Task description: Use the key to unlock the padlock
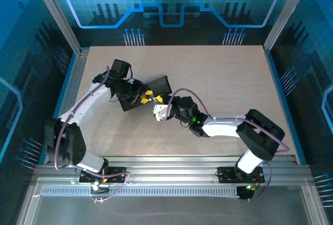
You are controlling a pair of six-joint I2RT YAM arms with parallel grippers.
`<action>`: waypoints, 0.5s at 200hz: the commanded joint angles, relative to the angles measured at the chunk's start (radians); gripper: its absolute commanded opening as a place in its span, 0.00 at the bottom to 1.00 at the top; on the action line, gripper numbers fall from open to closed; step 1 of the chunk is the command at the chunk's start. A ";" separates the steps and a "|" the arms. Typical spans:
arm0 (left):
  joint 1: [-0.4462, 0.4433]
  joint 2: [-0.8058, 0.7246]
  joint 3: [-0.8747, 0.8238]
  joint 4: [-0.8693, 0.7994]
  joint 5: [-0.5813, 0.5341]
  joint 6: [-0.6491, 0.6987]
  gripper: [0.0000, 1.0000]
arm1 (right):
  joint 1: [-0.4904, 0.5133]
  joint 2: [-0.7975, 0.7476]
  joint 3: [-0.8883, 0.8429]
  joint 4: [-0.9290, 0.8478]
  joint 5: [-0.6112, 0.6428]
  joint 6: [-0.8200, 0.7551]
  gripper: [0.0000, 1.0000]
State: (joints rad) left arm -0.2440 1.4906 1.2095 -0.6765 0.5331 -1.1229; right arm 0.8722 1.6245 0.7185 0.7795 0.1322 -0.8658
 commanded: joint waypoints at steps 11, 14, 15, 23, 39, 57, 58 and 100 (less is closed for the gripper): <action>0.008 -0.024 0.023 0.023 0.068 0.014 0.02 | 0.028 0.036 0.039 0.042 0.015 -0.048 0.24; 0.008 -0.024 0.022 0.024 0.068 0.014 0.02 | 0.029 0.037 0.039 0.043 0.015 -0.048 0.24; 0.008 -0.024 0.022 0.024 0.068 0.015 0.02 | 0.029 0.037 0.040 0.043 0.016 -0.048 0.24; 0.008 -0.023 0.021 0.025 0.071 0.014 0.02 | 0.029 0.040 0.044 0.043 0.017 -0.047 0.23; 0.008 -0.023 0.021 0.027 0.075 0.014 0.02 | 0.023 0.044 0.054 0.023 0.016 -0.040 0.19; 0.009 -0.023 0.019 0.029 0.076 0.014 0.02 | 0.019 0.048 0.058 0.022 0.010 -0.040 0.19; 0.010 -0.023 0.020 0.029 0.077 0.015 0.02 | 0.018 0.048 0.058 0.021 0.009 -0.041 0.19; 0.010 -0.023 0.018 0.034 0.080 0.013 0.01 | 0.019 0.047 0.064 0.010 -0.009 -0.056 0.22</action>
State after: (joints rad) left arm -0.2317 1.4906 1.2095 -0.6796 0.5320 -1.1233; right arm 0.8833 1.6566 0.7471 0.7818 0.1486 -0.9031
